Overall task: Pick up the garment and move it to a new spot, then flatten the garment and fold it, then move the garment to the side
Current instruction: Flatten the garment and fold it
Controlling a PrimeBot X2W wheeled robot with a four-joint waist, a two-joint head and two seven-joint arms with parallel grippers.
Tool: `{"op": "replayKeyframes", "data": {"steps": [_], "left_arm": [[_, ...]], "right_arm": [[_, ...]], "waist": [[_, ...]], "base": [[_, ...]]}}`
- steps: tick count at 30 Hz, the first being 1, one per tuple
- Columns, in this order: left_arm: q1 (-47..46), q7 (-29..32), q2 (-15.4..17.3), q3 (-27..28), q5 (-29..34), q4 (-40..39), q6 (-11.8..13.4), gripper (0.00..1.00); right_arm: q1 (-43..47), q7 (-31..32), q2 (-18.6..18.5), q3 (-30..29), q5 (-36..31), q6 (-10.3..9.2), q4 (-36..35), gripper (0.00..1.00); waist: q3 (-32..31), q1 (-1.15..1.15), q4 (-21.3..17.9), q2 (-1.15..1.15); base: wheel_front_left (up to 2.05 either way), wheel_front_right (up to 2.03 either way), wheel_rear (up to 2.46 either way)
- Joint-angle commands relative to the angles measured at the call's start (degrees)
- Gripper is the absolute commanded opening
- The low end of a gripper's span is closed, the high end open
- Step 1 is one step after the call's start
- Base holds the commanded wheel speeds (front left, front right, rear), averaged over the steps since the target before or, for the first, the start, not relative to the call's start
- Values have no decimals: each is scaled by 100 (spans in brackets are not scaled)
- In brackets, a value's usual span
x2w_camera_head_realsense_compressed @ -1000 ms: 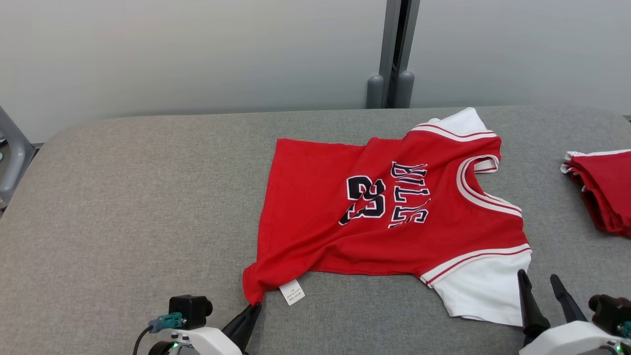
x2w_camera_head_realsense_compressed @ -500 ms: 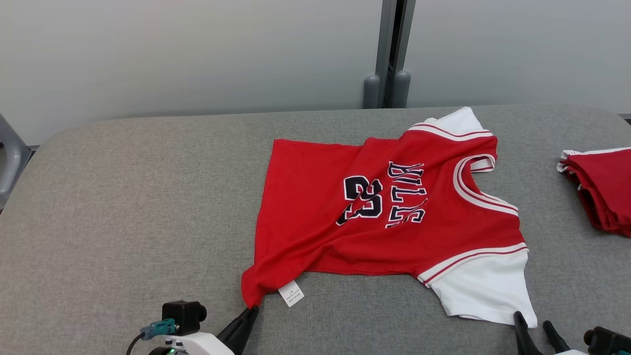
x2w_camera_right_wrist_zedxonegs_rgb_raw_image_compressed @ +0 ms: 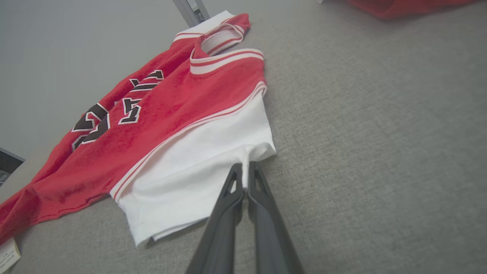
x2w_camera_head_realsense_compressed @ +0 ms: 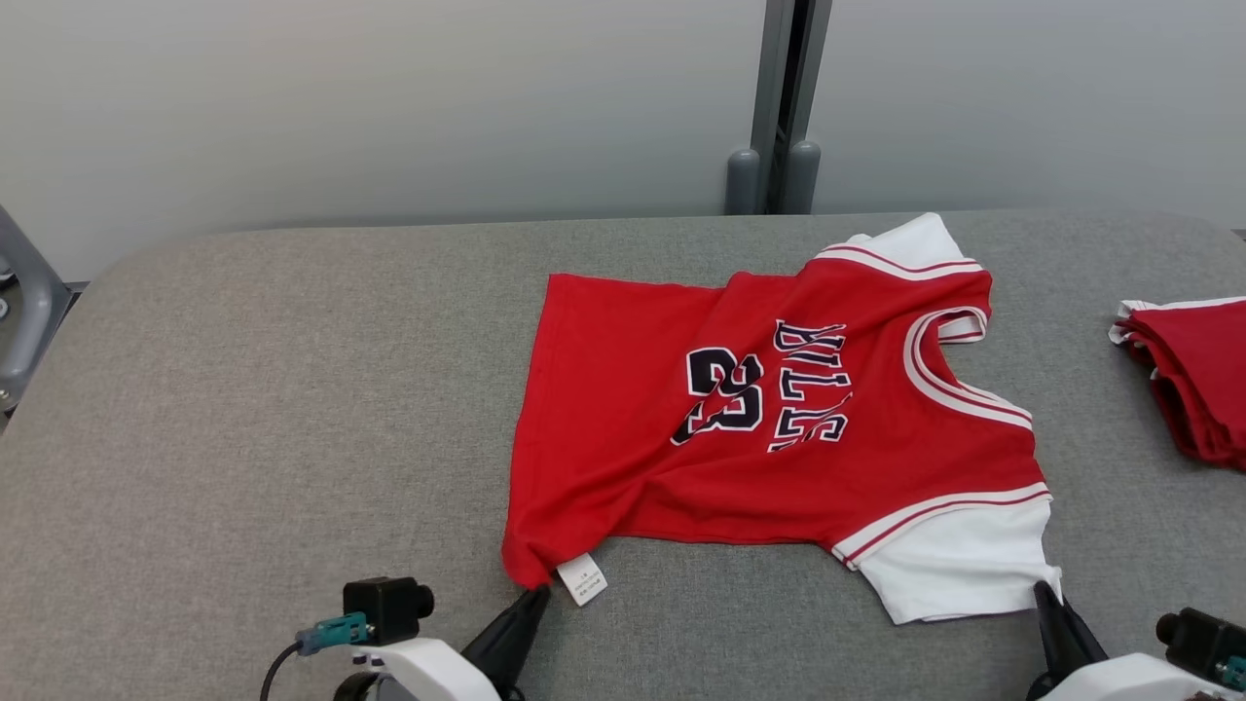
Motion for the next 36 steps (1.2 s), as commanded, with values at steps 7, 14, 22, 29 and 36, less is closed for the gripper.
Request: {"op": "replayKeyframes", "data": {"steps": [7,14,22,29,36], "left_arm": [[-78,51,357,-43,-871,-1111,-10,0],[-395,85,999,139,-1319,-1926,-10,0],[-1186,221,1484,616,-1481,-2252,59,0],[-2134,281,1619,926,-1185,-2371,434,0],[-2881,598,1776,697,-436,-2211,1278,0]], "right_arm": [[-308,-57,-422,75,372,0,-855,0],[-967,256,-972,110,614,0,-1544,0],[-2070,348,-1341,42,332,0,-1736,0],[-3163,385,-1386,176,-145,0,-1706,0],[-3995,599,-1338,434,-836,0,-1460,0]], "waist": [[-153,0,-56,0],[-302,0,-133,0],[-458,0,-133,0],[-569,0,-159,0],[-549,0,-184,0]], "base": [[0,0,0],[0,0,0],[0,0,0],[0,0,0],[0,0,0]]}}
